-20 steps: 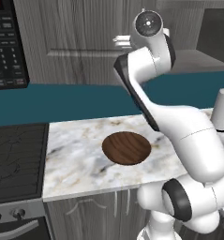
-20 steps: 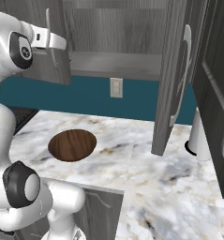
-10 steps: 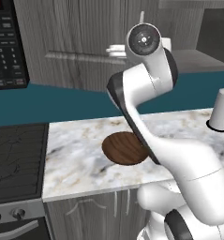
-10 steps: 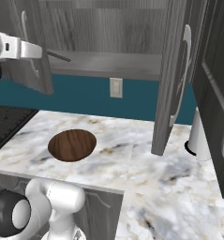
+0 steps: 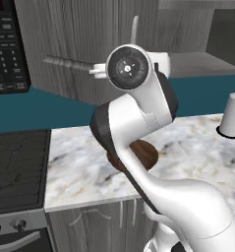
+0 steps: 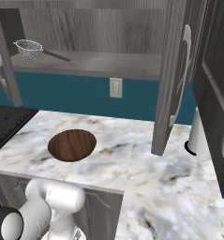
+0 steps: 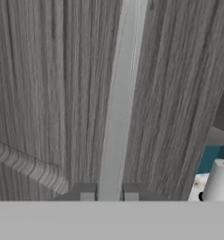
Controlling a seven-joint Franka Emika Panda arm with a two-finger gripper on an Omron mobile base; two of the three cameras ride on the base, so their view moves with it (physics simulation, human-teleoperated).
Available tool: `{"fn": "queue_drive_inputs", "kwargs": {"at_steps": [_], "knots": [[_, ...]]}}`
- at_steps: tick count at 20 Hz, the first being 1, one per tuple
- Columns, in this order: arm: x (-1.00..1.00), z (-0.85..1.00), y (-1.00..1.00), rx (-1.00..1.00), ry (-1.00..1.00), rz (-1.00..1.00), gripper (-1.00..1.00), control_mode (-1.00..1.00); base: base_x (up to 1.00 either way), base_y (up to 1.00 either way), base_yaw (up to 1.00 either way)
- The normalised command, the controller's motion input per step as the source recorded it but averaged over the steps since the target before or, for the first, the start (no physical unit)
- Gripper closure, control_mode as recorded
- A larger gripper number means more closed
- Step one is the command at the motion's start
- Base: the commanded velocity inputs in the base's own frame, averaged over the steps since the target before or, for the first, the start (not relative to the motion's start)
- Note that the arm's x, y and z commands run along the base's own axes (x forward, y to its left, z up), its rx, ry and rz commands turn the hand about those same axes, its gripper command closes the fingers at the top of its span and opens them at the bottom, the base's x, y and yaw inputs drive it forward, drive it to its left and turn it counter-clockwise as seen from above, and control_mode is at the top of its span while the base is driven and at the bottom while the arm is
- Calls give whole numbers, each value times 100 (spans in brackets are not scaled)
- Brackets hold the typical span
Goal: Open the cabinet and setup a tea strainer by placing it in the bowl upright.
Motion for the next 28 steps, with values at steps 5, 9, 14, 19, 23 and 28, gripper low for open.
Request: {"fn": "queue_drive_inputs", "kwargs": {"at_steps": [5, 9, 14, 19, 23, 28], "knots": [[-29, 0, 13, -1, 0, -3, 100, -100, 0, 0, 0], [-14, 0, 1, 0, 0, -3, -100, -100, 0, 0, 0], [-18, 0, -4, 0, 0, -2, -100, -100, 0, 0, 0], [-65, 3, -31, 16, 0, 0, -100, -100, 0, 0, 0], [-60, 14, -55, 33, 3, 0, -100, -100, 0, 0, 0], [-9, 1, -63, 41, 23, 8, -100, -100, 0, 0, 0]]}}
